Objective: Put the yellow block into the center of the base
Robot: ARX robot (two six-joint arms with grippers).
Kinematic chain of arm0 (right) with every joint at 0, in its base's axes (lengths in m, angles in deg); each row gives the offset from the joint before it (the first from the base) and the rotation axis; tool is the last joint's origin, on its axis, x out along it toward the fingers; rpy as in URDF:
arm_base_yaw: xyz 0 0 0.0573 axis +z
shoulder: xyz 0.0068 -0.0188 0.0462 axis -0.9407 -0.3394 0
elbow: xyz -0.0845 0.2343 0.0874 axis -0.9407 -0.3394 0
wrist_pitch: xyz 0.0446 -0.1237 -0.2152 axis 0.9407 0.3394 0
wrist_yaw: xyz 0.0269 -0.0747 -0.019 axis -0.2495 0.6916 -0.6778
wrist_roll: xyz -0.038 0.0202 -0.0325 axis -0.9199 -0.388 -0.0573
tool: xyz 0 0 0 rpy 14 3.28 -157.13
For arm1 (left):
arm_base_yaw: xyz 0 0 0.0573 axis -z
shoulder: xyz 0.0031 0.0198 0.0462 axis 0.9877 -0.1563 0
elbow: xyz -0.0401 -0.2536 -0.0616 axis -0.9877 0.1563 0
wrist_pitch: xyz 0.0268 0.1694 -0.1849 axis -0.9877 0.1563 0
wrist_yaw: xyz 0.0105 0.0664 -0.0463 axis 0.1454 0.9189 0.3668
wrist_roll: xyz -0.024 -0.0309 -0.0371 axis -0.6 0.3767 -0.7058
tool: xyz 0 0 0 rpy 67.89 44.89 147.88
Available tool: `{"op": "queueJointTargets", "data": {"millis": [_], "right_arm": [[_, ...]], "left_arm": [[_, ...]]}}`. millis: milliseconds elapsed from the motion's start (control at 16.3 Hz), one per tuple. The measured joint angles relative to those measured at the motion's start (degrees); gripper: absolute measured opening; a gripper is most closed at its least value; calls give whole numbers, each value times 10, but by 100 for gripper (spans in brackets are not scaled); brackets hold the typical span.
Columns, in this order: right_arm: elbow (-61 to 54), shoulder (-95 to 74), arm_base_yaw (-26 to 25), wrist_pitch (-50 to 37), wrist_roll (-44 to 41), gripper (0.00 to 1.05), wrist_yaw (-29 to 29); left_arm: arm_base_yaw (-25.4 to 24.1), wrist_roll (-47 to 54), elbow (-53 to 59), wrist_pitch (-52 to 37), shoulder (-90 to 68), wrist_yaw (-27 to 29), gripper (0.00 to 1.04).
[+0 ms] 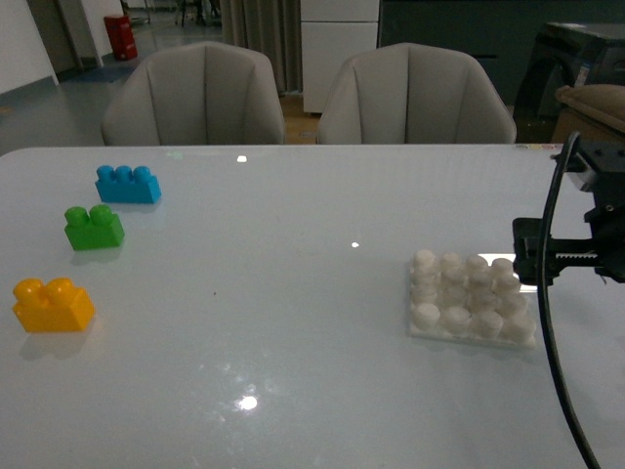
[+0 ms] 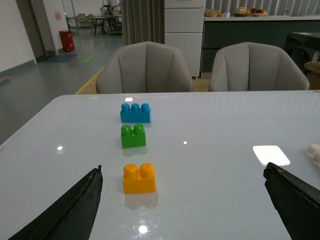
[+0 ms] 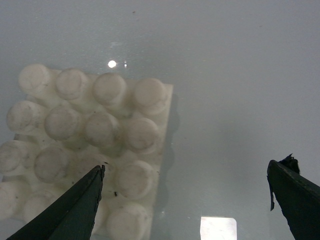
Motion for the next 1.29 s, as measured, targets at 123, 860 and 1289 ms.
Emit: {"op": "queueJointTargets", "data": {"millis": [123,860,1289], "right_arm": [[24,-33,12,8,16,98,-2],[70,-105,29,12,80,98,-25],[67,-112,61,-11,91,98,-24]], "left_arm": [[0,0,0,0,0,0,98],[0,0,0,0,0,0,98],[0,0,0,0,0,0,98]]}}
